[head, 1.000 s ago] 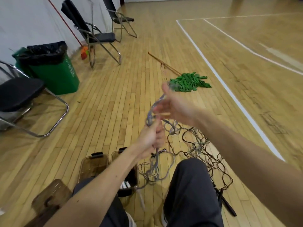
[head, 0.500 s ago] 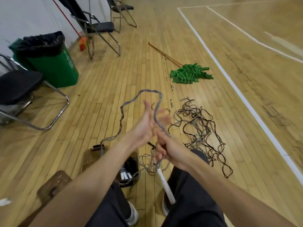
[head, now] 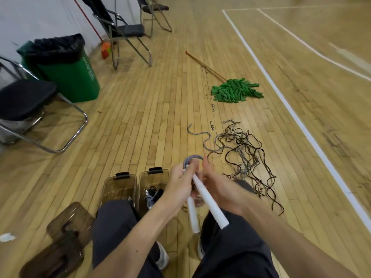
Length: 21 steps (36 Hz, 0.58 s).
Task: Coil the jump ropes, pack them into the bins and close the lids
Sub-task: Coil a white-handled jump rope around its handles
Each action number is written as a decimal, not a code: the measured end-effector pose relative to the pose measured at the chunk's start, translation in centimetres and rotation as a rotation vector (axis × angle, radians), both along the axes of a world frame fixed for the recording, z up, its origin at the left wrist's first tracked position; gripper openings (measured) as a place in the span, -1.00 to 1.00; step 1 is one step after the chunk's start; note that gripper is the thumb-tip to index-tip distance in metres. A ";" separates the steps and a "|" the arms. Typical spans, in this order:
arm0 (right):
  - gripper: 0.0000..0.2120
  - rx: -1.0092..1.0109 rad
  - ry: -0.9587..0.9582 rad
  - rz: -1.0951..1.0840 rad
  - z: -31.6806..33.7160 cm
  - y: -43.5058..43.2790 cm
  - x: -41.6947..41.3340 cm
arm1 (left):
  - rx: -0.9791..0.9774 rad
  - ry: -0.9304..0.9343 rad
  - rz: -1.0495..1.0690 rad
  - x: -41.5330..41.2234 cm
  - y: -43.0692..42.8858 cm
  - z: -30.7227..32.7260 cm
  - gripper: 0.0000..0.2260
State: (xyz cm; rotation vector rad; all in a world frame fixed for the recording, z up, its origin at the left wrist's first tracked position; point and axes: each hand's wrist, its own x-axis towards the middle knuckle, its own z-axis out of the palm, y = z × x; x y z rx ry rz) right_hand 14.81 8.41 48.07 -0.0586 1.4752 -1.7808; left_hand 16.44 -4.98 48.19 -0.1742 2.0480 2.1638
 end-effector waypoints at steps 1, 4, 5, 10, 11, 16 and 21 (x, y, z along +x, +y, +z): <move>-0.36 0.015 -0.010 0.029 0.0 -0.1 1.2 | 0.012 -0.002 0.022 -0.1 -0.2 0.1 -0.70; -0.58 0.054 -0.033 0.073 0.0 -0.4 4.0 | 0.074 -0.023 0.046 0.0 -0.3 0.4 -0.75; -0.64 0.065 -0.022 0.083 0.1 -0.5 4.6 | 0.087 -0.031 0.058 0.1 -0.1 0.5 -0.75; -0.74 0.006 -0.036 0.020 0.3 -0.7 6.3 | 0.112 -0.048 0.065 0.6 -0.2 0.9 -0.71; -0.74 -0.026 -0.069 0.004 0.3 -0.5 6.5 | 0.122 -0.060 0.048 0.8 -0.4 0.9 -0.67; -0.78 -0.082 -0.216 -0.022 1.5 0.1 7.3 | -0.282 -0.052 0.051 1.7 -1.7 0.1 -0.47; -0.78 -0.081 -0.217 0.030 2.4 -0.2 8.1 | -0.315 0.197 0.233 2.0 -3.1 0.1 -0.51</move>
